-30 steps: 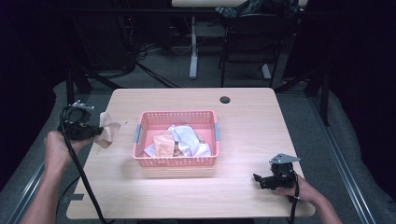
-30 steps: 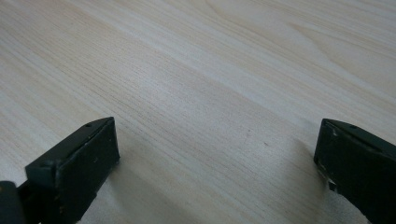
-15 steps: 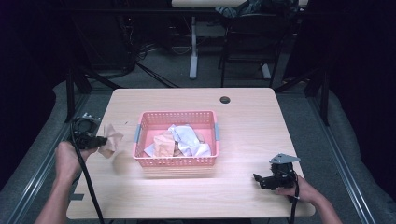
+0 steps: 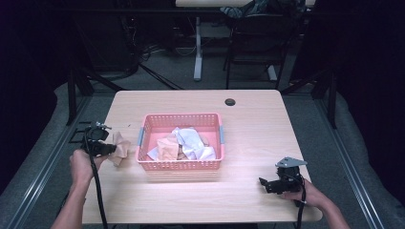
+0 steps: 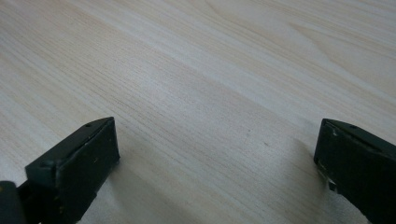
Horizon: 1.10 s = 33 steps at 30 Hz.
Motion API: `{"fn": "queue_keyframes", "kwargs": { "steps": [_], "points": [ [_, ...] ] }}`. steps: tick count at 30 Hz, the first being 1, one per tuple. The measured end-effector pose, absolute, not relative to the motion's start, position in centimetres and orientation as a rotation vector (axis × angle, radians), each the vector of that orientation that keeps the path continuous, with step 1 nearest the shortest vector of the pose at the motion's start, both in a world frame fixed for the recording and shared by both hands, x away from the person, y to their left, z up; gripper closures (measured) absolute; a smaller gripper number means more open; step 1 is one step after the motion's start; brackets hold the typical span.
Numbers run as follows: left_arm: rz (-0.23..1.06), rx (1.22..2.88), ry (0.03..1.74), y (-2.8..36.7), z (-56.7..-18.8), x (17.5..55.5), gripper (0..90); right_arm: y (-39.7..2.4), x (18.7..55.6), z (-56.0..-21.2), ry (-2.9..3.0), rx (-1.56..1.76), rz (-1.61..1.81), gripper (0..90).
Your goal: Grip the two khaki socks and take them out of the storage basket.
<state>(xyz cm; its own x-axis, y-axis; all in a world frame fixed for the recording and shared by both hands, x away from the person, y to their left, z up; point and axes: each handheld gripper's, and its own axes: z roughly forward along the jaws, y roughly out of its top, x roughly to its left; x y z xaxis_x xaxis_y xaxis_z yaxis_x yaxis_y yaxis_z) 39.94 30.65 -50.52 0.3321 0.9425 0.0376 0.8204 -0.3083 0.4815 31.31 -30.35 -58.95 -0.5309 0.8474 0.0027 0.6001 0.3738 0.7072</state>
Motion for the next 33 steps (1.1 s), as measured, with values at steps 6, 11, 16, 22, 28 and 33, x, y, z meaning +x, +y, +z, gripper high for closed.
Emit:
{"fn": "queue_keyframes", "kwargs": {
  "steps": [6, 11, 16, 22, 28, 33],
  "points": [
    [0.414, 2.244, 1.604, 30.3, -52.2, 40.6, 85.8, -30.3, 31.3, -58.9, 2.277, 1.264, 0.946, 0.0],
    [0.408, 2.292, 1.661, 30.2, -53.8, 41.2, 85.2, -30.3, 31.3, -59.0, 2.275, 1.267, 0.947, 0.0],
    [0.420, 2.308, 1.685, 29.9, -54.6, 41.3, 85.3, -30.3, 31.3, -58.9, 2.278, 1.265, 0.946, 0.0],
    [0.412, 2.311, 1.690, 29.9, -54.7, 41.5, 84.2, -30.3, 31.3, -59.0, 2.275, 1.267, 0.946, 0.0],
    [0.388, 2.268, 1.672, 30.3, -54.4, 41.3, 69.9, -30.3, 31.3, -59.0, 2.275, 1.267, 0.947, 0.0],
    [0.385, 2.220, 1.682, 30.7, -53.7, 40.9, 50.2, -30.3, 31.3, -59.0, 2.275, 1.267, 0.946, 0.0]
  ]
}}
